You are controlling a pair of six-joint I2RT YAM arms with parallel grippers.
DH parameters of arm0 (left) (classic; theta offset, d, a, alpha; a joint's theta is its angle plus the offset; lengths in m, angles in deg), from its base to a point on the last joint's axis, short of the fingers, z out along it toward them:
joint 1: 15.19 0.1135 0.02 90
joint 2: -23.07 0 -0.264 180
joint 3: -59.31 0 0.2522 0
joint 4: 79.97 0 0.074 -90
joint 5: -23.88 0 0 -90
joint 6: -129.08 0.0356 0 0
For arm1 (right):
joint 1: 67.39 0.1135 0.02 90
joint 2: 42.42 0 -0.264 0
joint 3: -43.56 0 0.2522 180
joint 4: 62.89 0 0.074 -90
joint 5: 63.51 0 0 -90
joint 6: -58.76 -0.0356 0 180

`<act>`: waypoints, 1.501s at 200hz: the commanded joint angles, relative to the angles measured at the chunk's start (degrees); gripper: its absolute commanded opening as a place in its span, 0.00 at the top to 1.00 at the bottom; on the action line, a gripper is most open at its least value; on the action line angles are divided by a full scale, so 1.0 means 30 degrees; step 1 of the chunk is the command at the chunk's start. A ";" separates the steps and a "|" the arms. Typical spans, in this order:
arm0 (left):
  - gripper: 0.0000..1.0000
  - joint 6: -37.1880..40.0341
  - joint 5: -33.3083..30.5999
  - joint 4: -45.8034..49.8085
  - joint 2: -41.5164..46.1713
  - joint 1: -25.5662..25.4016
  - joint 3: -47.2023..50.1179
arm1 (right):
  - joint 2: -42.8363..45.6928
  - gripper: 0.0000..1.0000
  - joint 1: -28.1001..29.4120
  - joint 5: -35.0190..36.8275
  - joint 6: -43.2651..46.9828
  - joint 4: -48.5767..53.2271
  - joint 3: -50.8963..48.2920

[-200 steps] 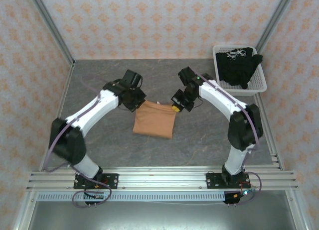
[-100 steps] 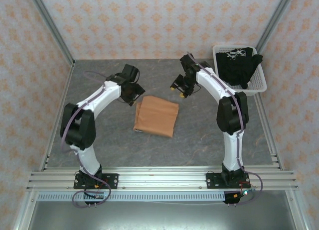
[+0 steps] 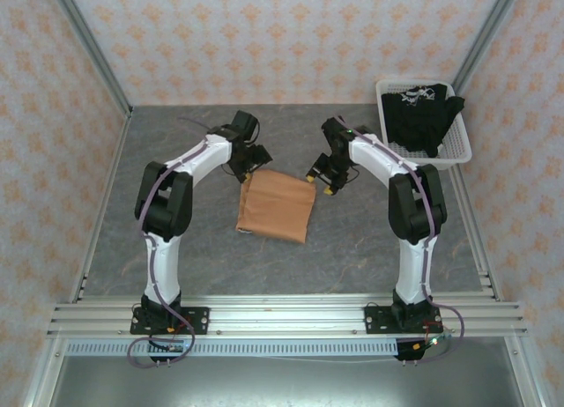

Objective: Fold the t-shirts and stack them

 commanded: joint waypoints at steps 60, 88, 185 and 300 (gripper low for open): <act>0.79 0.0426 0.0019 0.0353 0.0728 -0.0067 0.0479 | -0.1894 0.73 0.0028 -0.0693 -0.0853 -0.0897 0.1459; 0.90 0.0301 -0.0322 0.0763 0.2766 -0.0046 0.1599 | -0.1268 0.97 0.0188 -0.0400 -0.0881 -0.0813 0.1621; 1.00 -0.0545 -0.0897 0.4885 0.7468 0.0066 0.3949 | -0.0986 1.00 0.1818 -0.0070 -0.0911 0.1527 0.4968; 0.96 0.0354 -0.2606 0.3858 0.4307 0.2731 0.3674 | -0.6513 1.00 0.2219 0.0266 -0.1175 0.1336 0.9561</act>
